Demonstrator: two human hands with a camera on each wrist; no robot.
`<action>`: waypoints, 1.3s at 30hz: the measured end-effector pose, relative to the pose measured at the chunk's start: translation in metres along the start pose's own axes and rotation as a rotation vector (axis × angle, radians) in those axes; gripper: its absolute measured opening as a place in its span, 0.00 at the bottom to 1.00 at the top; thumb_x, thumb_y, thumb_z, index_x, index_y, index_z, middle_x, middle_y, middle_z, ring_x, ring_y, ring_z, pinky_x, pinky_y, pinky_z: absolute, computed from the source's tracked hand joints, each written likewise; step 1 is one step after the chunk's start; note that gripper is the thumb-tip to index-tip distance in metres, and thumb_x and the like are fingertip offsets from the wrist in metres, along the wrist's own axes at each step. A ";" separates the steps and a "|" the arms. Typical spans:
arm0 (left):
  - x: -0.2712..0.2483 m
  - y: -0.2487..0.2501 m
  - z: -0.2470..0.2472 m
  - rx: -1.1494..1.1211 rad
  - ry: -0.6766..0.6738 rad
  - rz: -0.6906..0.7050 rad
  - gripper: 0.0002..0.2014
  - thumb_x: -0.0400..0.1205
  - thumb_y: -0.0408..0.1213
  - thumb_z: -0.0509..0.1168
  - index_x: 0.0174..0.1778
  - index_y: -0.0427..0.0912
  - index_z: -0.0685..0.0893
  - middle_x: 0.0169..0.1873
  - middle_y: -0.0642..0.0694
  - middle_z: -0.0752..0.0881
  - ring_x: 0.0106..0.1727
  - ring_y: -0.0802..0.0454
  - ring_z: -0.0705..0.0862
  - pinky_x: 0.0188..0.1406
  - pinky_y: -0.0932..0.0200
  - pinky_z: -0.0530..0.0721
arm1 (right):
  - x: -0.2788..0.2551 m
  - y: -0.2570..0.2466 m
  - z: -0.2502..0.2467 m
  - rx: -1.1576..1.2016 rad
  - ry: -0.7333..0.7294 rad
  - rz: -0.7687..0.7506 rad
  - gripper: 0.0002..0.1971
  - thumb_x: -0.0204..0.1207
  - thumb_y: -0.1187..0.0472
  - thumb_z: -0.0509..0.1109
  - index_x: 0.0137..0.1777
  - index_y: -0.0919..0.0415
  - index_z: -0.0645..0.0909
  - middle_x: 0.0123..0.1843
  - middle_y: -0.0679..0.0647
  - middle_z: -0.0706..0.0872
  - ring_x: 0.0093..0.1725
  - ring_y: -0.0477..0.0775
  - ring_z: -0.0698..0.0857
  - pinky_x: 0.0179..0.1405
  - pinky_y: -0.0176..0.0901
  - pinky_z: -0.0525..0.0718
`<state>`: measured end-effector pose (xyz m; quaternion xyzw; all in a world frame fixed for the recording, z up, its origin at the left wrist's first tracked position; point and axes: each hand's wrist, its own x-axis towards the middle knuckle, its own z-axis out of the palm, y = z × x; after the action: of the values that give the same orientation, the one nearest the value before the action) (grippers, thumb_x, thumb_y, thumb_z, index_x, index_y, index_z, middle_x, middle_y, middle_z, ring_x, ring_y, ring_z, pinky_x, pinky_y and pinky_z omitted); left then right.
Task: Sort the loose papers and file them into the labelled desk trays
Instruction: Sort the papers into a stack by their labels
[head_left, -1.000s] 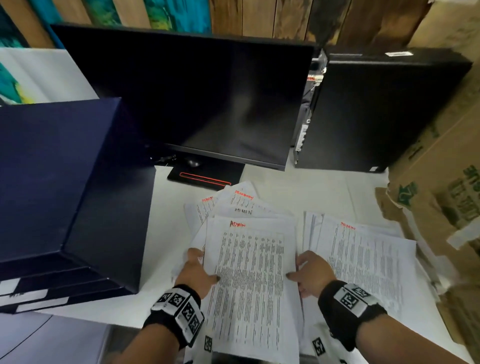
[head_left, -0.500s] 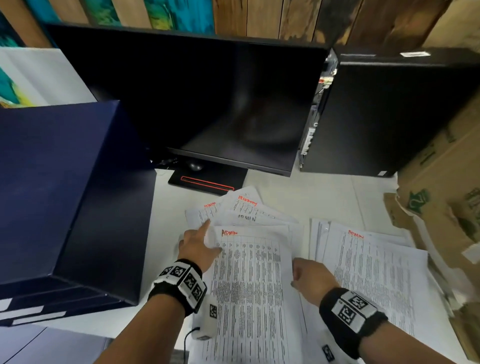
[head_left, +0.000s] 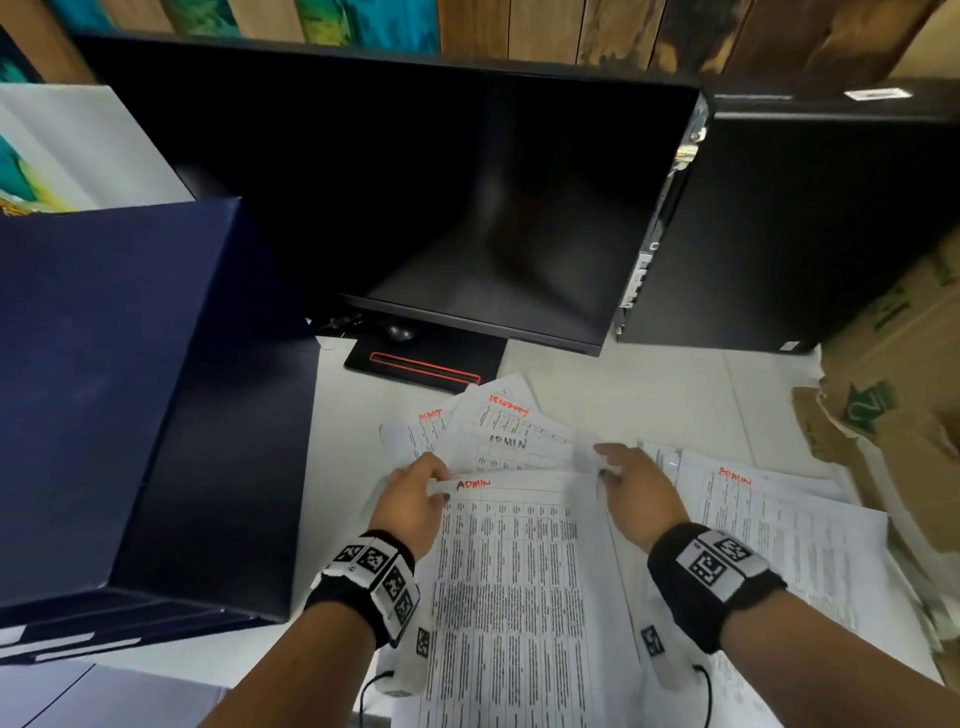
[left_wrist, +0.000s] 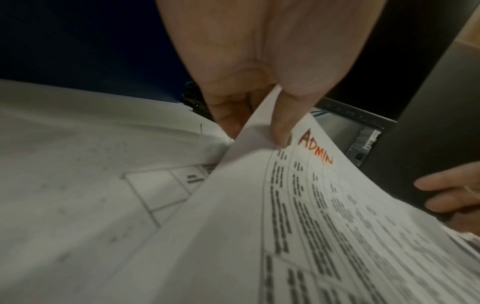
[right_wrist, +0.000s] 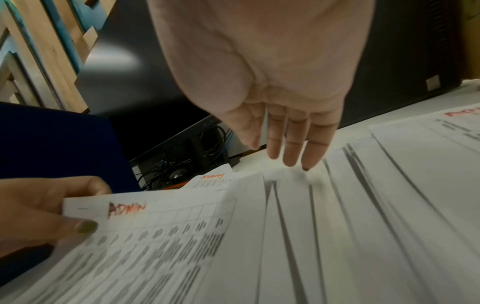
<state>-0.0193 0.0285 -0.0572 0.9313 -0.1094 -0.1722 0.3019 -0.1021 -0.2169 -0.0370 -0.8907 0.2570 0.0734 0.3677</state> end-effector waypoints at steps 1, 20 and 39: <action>-0.004 0.001 0.000 -0.040 -0.013 -0.003 0.12 0.83 0.30 0.59 0.46 0.55 0.70 0.46 0.51 0.80 0.45 0.53 0.81 0.40 0.64 0.79 | 0.005 -0.004 -0.001 0.015 0.004 -0.024 0.18 0.84 0.67 0.55 0.72 0.57 0.74 0.69 0.57 0.77 0.67 0.55 0.77 0.63 0.33 0.68; -0.009 -0.013 0.018 -0.360 -0.078 -0.262 0.14 0.86 0.43 0.57 0.63 0.42 0.79 0.58 0.49 0.85 0.59 0.50 0.82 0.59 0.62 0.77 | 0.062 -0.035 0.028 -0.583 -0.142 -0.041 0.11 0.76 0.45 0.66 0.55 0.46 0.81 0.56 0.51 0.80 0.57 0.54 0.79 0.60 0.53 0.76; 0.026 0.021 -0.001 -0.784 0.083 -0.233 0.11 0.83 0.26 0.60 0.46 0.48 0.71 0.47 0.43 0.86 0.42 0.52 0.84 0.34 0.67 0.81 | 0.051 -0.050 0.012 -0.095 -0.206 -0.170 0.13 0.83 0.65 0.55 0.45 0.45 0.73 0.52 0.52 0.85 0.49 0.55 0.83 0.49 0.45 0.82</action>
<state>0.0022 0.0040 -0.0505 0.7580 0.0829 -0.1960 0.6165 -0.0320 -0.1989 -0.0311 -0.9135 0.1378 0.1449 0.3542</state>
